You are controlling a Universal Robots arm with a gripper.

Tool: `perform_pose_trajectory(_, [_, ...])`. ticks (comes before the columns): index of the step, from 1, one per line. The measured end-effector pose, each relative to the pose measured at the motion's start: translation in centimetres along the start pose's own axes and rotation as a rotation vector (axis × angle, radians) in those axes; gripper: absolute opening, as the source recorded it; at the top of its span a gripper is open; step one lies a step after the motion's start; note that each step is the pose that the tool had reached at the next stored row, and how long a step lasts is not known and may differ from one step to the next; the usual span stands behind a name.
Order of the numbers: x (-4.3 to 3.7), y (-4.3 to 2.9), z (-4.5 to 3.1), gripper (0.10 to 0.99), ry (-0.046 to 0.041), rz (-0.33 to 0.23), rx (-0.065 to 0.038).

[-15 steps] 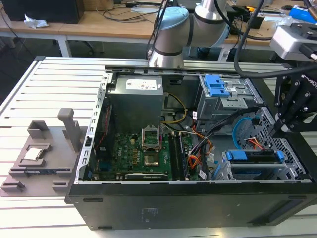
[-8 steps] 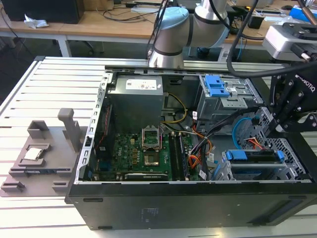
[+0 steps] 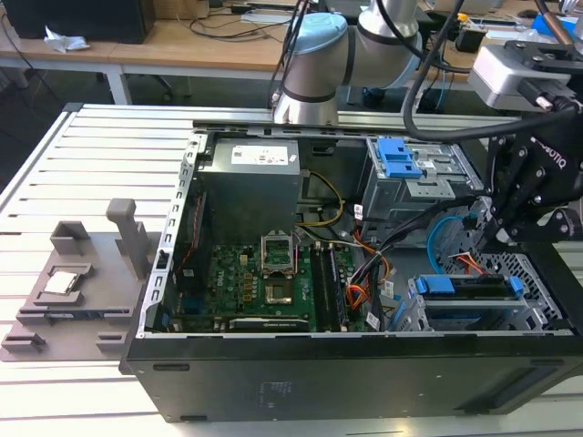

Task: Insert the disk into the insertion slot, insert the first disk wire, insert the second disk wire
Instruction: 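Insert the second disk wire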

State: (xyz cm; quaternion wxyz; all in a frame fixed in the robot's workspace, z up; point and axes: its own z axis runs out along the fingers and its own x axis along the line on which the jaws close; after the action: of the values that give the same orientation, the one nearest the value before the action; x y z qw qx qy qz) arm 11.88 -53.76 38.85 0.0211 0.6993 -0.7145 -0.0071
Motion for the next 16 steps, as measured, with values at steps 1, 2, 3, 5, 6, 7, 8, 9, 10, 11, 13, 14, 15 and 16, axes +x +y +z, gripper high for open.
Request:
perform_pose_trajectory(1, [-0.02, 0.09, 0.00, 0.106, 0.0001, 0.000, 0.000])
perform_pose_trajectory(2, [-0.05, 0.17, 0.01, 0.106, 0.0000, 0.000, 0.000])
perform_pose_trajectory(3, [-0.15, 0.27, 0.01, 0.106, 0.0000, 0.000, 0.000])
perform_pose_trajectory(5, [-0.39, 0.30, 0.01, 0.106, 0.0000, 0.000, 0.000])
perform_pose_trajectory(6, [-0.61, 0.31, 0.01, 0.106, -0.0001, 0.000, 0.000])
perform_pose_trajectory(7, [-0.76, 0.32, 0.00, 0.106, 0.0000, 0.000, 0.000])
perform_pose_trajectory(8, [-1.08, 0.33, -0.01, 0.106, 0.0000, 0.000, 0.000])
perform_pose_trajectory(9, [-1.56, 0.34, -0.02, 0.106, 0.0000, 0.000, 0.000])
perform_pose_trajectory(10, [-2.11, 0.35, -0.02, 0.106, 0.0010, 0.000, 0.000])
perform_pose_trajectory(11, [-2.46, 0.39, -0.12, 0.106, 0.0059, -0.001, 0.000])
perform_pose_trajectory(13, [-2.86, 0.42, -0.37, 0.106, 0.0083, -0.003, 0.000])
perform_pose_trajectory(14, [-3.24, 0.43, -0.41, 0.106, 0.0088, -0.006, 0.000])
perform_pose_trajectory(15, [-3.68, 0.45, -0.41, 0.106, 0.0089, -0.009, 0.000])
perform_pose_trajectory(16, [-3.93, 0.45, -0.43, 0.106, 0.0092, -0.011, 0.000])
